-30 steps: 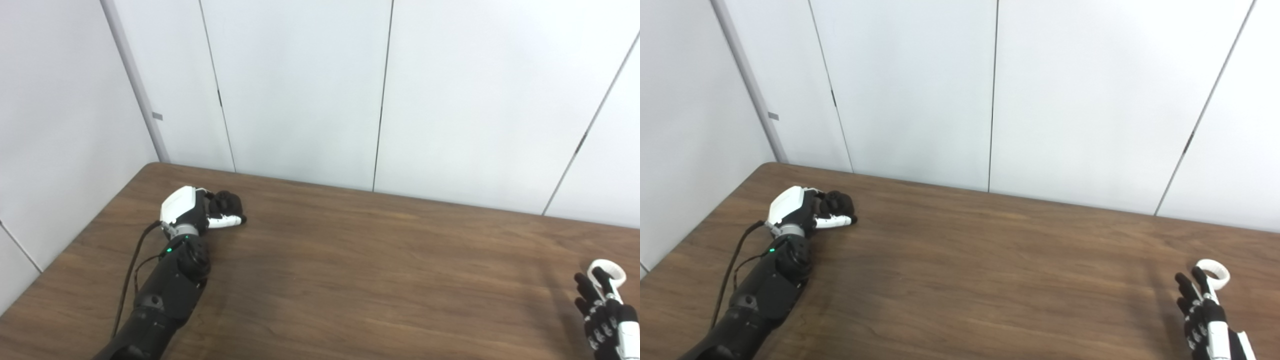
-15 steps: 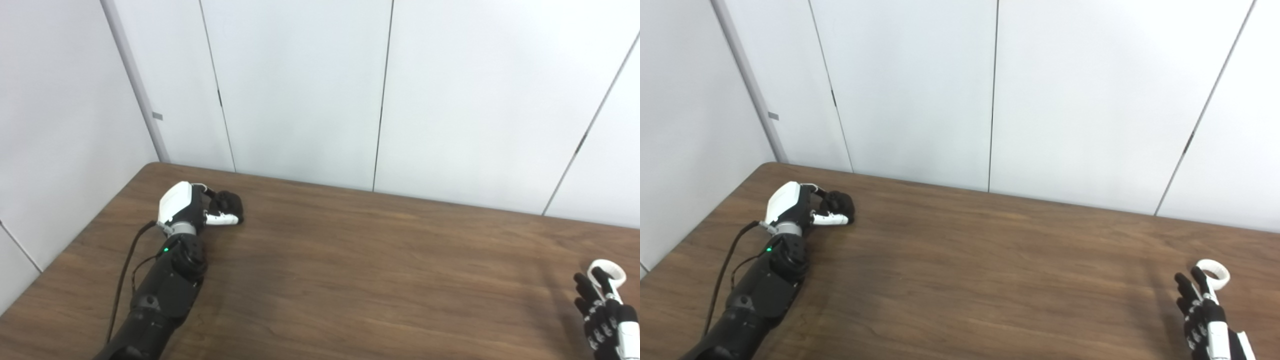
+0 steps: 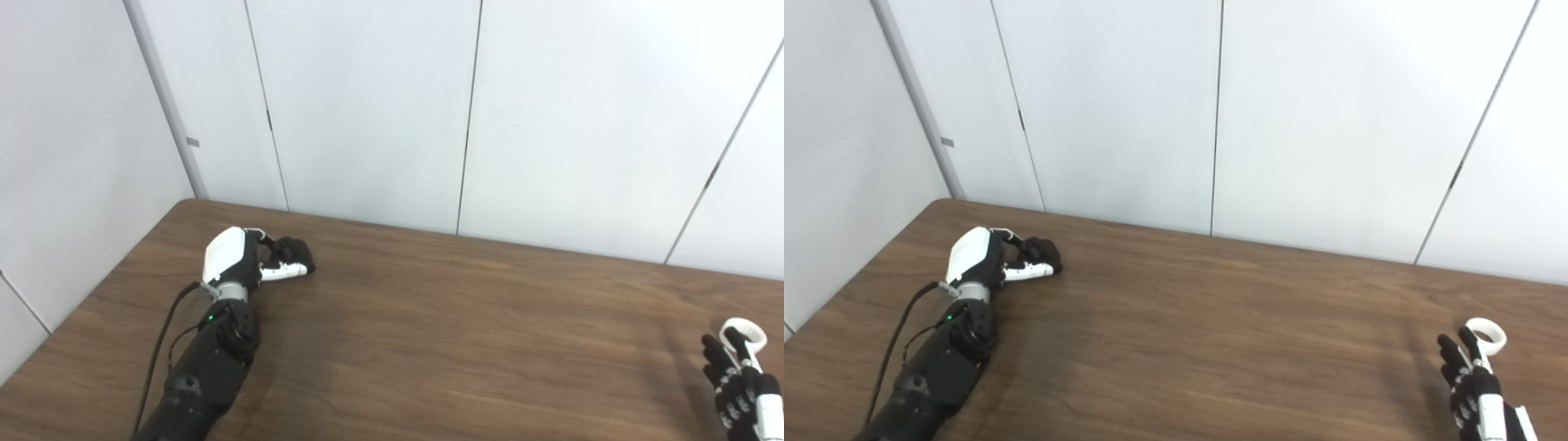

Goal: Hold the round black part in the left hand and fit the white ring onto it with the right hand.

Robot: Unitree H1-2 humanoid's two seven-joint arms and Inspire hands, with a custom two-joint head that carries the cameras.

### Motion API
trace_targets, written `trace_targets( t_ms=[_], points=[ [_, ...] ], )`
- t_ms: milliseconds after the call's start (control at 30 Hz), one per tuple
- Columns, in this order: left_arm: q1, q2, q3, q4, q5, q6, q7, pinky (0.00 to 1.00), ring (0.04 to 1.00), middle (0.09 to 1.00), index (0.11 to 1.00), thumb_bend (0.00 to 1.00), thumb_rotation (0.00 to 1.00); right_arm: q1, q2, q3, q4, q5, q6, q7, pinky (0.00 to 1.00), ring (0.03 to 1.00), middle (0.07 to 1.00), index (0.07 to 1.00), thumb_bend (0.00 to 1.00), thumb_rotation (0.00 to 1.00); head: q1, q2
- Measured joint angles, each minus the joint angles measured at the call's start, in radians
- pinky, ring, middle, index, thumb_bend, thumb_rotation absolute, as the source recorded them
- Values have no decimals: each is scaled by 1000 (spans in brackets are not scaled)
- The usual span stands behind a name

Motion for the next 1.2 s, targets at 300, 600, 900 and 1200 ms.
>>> trace_targets(
  t_ms=[300, 600, 900, 1200],
  points=[
    [52, 38, -46, -124, 82, -3, -1, 1000, 877, 757, 484, 524, 50, 0, 0, -1, 2, 5, 0, 0, 1000, 974, 932, 970, 527, 1000, -9, 6],
    [117, 29, -71, -303, 129, 9, -56, 1000, 869, 752, 484, 525, 52, -2, 1, 2, 4, -16, -16, -6, 1000, 965, 923, 966, 538, 1000, -34, 14],
    [193, -35, -128, -489, 184, 5, -134, 1000, 851, 758, 485, 524, 52, -2, 3, 4, -1, -24, -15, -15, 1000, 949, 916, 959, 574, 1000, -64, 32],
    [228, -60, -204, -588, 266, -36, -174, 1000, 871, 775, 485, 524, 52, 3, 28, 14, -29, -53, 7, -51, 1000, 930, 900, 946, 581, 988, -123, 61]
  ],
)
